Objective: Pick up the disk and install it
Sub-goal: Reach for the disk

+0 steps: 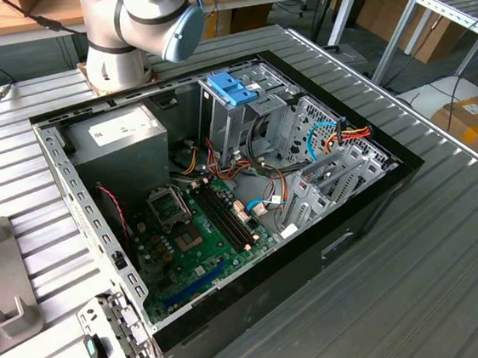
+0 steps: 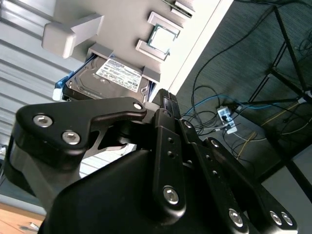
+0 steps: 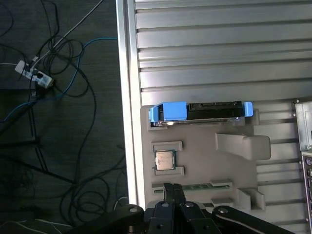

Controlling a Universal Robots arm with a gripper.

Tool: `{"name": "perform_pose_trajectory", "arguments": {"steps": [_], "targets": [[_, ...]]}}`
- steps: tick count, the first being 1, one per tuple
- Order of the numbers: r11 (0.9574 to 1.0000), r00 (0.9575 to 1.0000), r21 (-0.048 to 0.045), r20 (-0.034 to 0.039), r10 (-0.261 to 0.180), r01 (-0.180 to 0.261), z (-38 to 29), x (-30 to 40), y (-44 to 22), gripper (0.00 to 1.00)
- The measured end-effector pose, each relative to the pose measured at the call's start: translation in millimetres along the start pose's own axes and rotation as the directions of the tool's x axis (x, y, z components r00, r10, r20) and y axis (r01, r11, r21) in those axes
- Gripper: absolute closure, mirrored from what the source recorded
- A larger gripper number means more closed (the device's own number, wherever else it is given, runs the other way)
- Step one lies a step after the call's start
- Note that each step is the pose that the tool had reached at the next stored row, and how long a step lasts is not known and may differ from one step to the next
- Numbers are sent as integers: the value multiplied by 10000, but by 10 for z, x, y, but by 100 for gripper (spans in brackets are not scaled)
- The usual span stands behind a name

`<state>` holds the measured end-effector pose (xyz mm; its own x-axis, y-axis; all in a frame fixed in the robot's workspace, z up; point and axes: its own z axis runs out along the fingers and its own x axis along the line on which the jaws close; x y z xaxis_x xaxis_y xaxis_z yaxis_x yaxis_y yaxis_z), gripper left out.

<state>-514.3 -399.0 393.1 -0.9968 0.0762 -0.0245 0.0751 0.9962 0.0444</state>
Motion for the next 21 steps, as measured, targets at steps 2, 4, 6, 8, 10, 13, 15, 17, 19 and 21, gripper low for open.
{"name": "perform_pose_trajectory", "arguments": {"steps": [2, 4, 6, 8, 10, 13, 15, 17, 19, 21], "targets": [[10000, 10000, 0, 0, 0, 0, -1, 24, -2, 90], [10000, 10000, 0, 0, 0, 0, 0, 47, -3, 90], [10000, 10000, 1, 0, 0, 0, -1, 71, -5, 90], [10000, 10000, 0, 0, 0, 0, -1, 86, -6, 90], [10000, 10000, 0, 0, 0, 0, -1, 100, -8, 90], [10000, 10000, 0, 0, 0, 0, -2, 123, -9, 90], [10000, 10000, 0, 0, 0, 0, -2, 142, -11, 90], [10000, 10000, 0, 0, 0, 0, -2, 160, -12, 90], [10000, 10000, 0, -1, 0, 0, -3, 178, -13, 90], [10000, 10000, 0, 0, 0, 0, -2, 199, -15, 90]]}}
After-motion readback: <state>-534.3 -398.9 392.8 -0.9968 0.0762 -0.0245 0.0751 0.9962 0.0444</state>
